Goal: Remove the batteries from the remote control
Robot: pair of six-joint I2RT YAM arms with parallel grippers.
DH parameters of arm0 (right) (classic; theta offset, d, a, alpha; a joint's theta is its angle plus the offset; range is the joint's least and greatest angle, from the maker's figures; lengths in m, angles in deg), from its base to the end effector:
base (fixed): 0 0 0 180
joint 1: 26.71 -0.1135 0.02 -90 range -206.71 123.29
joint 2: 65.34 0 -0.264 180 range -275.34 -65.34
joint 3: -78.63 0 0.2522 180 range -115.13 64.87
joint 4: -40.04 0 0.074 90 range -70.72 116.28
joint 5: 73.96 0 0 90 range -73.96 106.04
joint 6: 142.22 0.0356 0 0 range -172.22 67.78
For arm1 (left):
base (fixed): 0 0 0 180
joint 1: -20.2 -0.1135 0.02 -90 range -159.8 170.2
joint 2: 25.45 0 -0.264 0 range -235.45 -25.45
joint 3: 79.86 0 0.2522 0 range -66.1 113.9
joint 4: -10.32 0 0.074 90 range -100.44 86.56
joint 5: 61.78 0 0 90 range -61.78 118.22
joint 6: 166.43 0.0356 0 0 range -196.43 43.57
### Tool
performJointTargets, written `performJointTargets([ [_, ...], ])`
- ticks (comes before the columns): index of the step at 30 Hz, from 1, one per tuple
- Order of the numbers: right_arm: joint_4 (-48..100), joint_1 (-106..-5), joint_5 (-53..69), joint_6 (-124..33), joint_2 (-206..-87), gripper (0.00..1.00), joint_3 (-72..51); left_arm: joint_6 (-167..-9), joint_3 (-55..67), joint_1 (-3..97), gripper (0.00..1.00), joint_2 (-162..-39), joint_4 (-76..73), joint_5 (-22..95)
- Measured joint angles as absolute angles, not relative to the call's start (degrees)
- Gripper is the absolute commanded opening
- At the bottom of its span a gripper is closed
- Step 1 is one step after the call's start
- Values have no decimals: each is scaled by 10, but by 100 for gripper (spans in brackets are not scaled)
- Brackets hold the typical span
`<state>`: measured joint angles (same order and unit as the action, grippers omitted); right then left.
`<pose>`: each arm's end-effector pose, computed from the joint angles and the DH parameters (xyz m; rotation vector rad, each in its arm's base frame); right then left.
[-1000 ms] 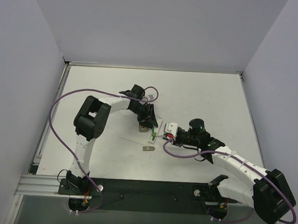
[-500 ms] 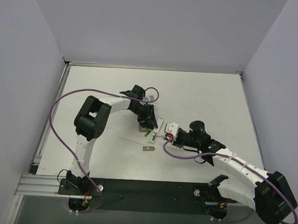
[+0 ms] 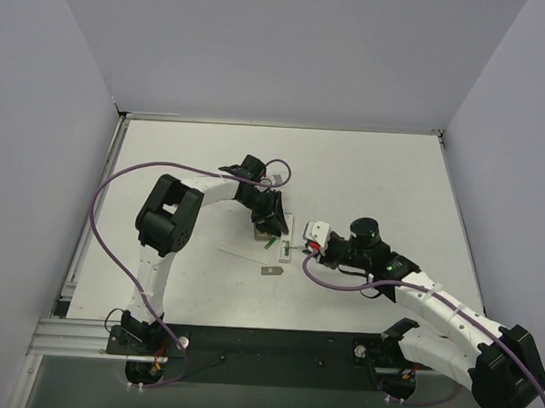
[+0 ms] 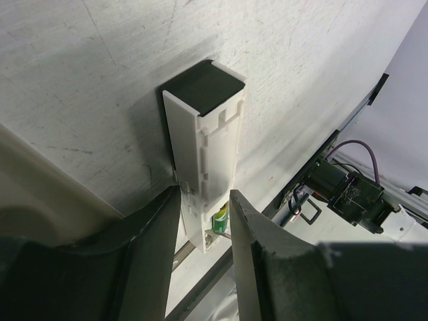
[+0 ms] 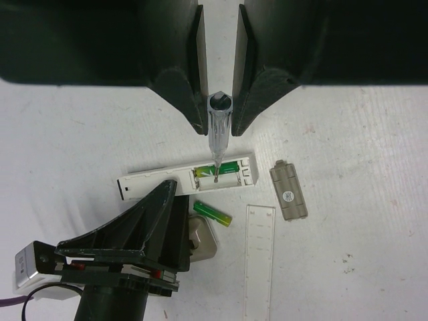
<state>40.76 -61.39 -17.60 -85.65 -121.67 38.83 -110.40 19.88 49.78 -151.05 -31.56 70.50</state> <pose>0.1657 0.1386 0.2332 -1.3403 1.2529 0.5554 0.3696 -0.2374 0.1253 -0.1062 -2.8218 1.2173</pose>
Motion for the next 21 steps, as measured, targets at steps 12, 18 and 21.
performJointTargets([
  [12, 286, -617, -165, -905, -1209, 0, 307, -1096, 202, 498, 43, -1513, -324, 705],
  [18, 208, -617, -154, -941, -1230, 0, 253, -1097, 203, 498, 41, -1518, -326, 710],
  [21, 191, -617, -154, -951, -1234, 0, 241, -1097, 204, 498, 41, -1519, -326, 712],
])
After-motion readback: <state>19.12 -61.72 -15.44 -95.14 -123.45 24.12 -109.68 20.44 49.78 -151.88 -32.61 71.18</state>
